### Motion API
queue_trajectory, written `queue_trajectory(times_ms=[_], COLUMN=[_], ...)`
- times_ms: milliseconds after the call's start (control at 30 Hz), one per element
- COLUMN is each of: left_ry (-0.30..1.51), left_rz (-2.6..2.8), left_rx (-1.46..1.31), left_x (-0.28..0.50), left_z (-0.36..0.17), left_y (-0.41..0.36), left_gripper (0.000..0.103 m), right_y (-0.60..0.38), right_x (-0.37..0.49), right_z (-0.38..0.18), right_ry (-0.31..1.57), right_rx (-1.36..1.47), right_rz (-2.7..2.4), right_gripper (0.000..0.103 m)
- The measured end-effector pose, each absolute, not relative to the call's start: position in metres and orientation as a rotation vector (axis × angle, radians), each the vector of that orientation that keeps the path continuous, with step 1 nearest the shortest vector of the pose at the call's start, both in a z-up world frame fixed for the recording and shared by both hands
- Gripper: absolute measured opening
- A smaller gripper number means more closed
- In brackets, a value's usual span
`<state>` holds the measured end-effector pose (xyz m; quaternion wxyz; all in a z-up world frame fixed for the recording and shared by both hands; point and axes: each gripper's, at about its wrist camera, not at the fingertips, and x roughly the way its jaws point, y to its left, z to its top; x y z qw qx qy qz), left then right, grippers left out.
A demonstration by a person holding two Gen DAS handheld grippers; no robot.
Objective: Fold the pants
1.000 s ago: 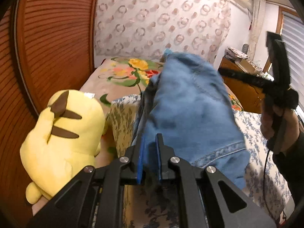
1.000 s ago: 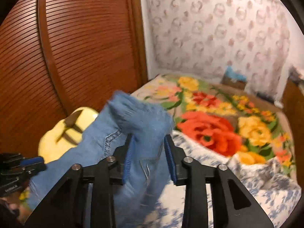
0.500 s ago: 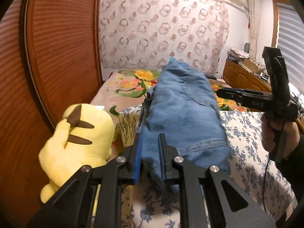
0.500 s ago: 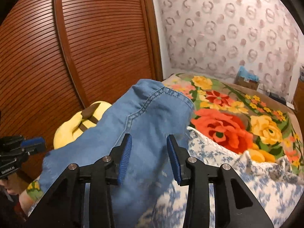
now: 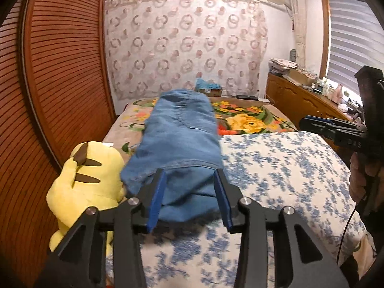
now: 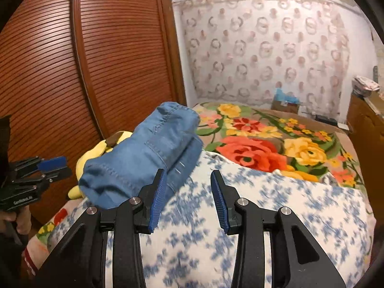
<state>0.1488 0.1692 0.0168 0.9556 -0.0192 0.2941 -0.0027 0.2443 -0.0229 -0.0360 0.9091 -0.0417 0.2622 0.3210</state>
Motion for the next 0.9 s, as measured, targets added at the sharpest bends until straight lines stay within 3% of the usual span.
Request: queue_trajectory(times_ms=[67,133,200,467,900], left_ry=[0.598,0.596,0.589,0.602,0.597], left_rz=[-0.024,-0.033,-0.047,-0.093,-0.115], left_rx=[-0.038,-0.037,-0.04,-0.04,-0.02], left_x=[0.144,0.14,0.136,0.122,0.092], left_z=[0.018,0.018,0.018,0.015,0.018], left_y=[0.158,0.149,0.139,0.101,0.042], left_gripper=[0.042,0.057,0.064,0.065,0.065], right_y=[-0.034,-0.044,-0.055,-0.089,-0.148], right_x=[0.233,0.222,0.21,0.171,0.118], right_z=[-0.035,-0.035,-0.037,-0.041,-0.037], right_ry=[0.534,0.529,0.528,0.517,0.494], right_rx=[-0.081,-0.076,-0.072,-0.056,-0.011], right_rz=[0.654,0.642,0.632,0.585,0.467], right_gripper=[0.038,0.038,0.038,0.038,0.053])
